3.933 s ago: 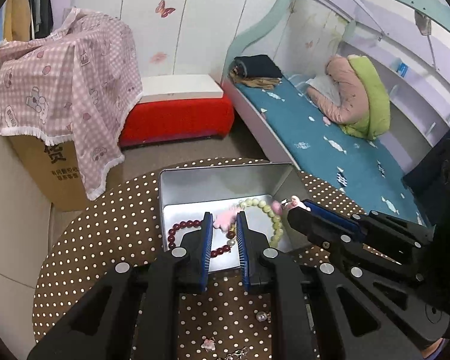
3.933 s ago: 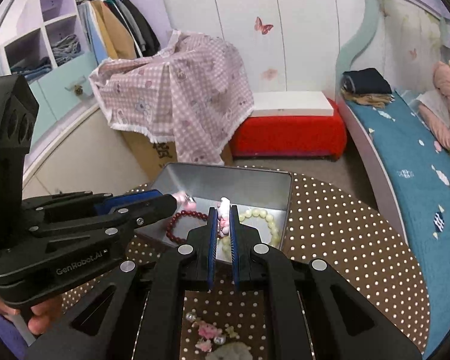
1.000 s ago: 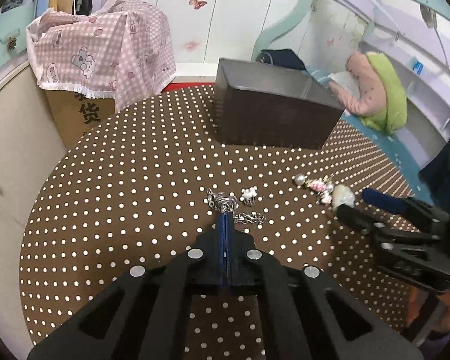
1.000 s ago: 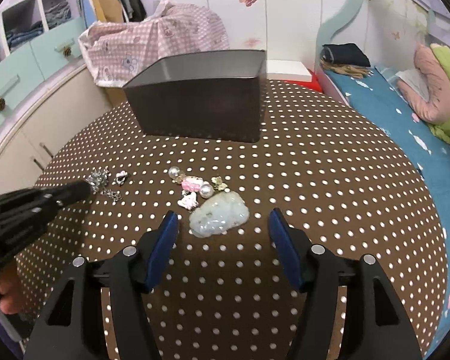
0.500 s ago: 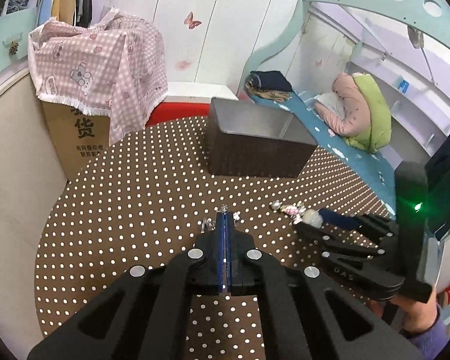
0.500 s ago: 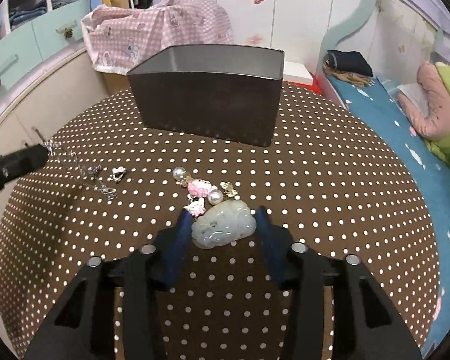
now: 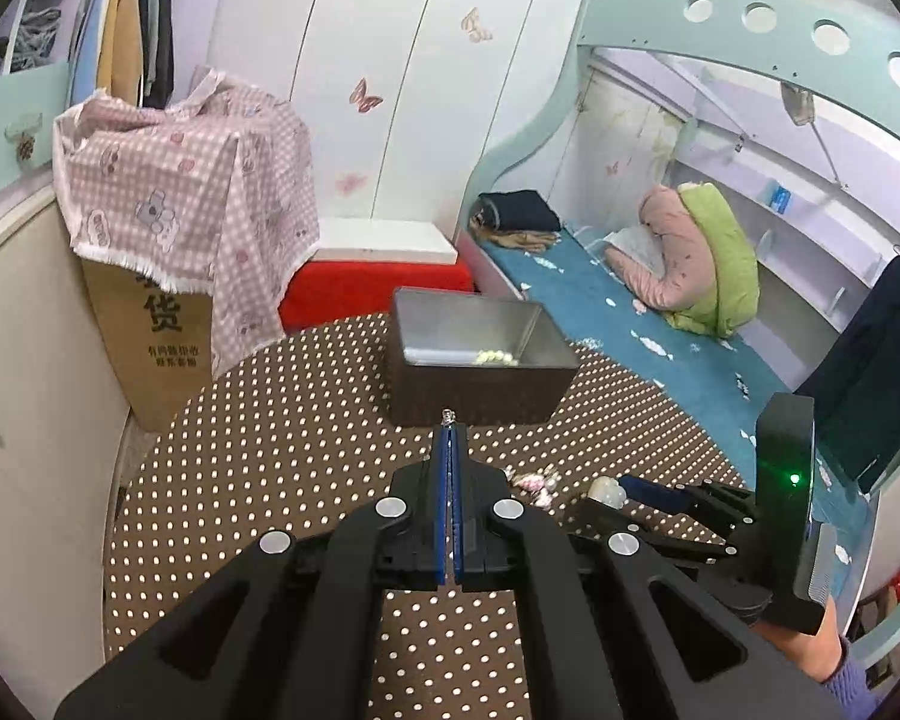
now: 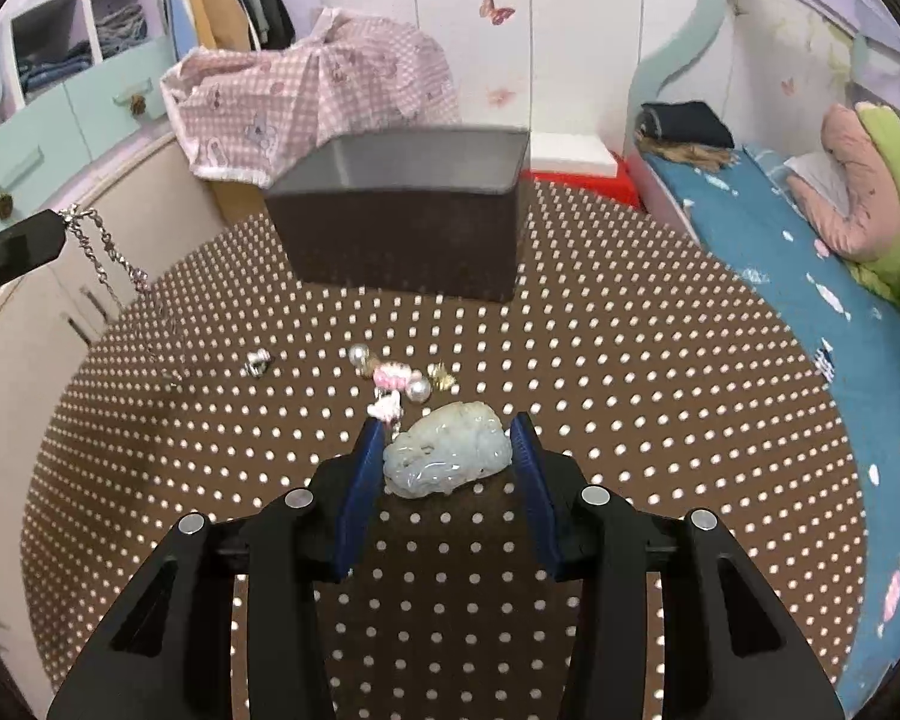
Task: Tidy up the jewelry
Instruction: 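Grasp the silver chain with the left gripper while the right grasps the jade pendant, then lower the chain and jade pendant into the grey box and open both grippers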
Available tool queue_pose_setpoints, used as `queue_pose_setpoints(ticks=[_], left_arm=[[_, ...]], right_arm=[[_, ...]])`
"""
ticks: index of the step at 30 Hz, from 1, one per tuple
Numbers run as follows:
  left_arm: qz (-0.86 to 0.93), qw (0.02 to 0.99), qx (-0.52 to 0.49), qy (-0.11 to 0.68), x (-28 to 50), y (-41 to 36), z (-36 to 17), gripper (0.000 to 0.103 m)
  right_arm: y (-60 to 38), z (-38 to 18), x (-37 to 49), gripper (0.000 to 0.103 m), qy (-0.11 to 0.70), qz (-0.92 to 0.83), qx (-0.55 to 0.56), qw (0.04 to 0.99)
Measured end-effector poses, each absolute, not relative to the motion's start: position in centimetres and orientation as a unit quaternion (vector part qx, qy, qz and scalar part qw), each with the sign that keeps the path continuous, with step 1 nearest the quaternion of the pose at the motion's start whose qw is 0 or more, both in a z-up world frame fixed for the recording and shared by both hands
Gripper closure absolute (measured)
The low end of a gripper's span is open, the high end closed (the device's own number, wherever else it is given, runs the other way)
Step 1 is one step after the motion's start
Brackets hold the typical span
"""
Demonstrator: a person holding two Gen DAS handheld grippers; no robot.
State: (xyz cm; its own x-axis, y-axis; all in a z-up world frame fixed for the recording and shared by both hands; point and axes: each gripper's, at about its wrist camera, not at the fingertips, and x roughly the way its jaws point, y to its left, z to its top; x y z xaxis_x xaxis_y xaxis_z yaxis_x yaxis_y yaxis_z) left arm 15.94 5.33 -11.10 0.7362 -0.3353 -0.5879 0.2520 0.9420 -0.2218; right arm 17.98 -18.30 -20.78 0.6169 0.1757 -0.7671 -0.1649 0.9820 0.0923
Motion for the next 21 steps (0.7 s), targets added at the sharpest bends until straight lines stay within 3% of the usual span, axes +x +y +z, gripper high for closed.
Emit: queue_pose_setpoints(ticks=[21], left_arm=[[-0.202,0.938,-0.045,0.277,21.9,1.8,-2.7,0.103]], right_arm=[[-20.2,-11.0,22.2,0.060,0.335,0.113,0.053,0.934]])
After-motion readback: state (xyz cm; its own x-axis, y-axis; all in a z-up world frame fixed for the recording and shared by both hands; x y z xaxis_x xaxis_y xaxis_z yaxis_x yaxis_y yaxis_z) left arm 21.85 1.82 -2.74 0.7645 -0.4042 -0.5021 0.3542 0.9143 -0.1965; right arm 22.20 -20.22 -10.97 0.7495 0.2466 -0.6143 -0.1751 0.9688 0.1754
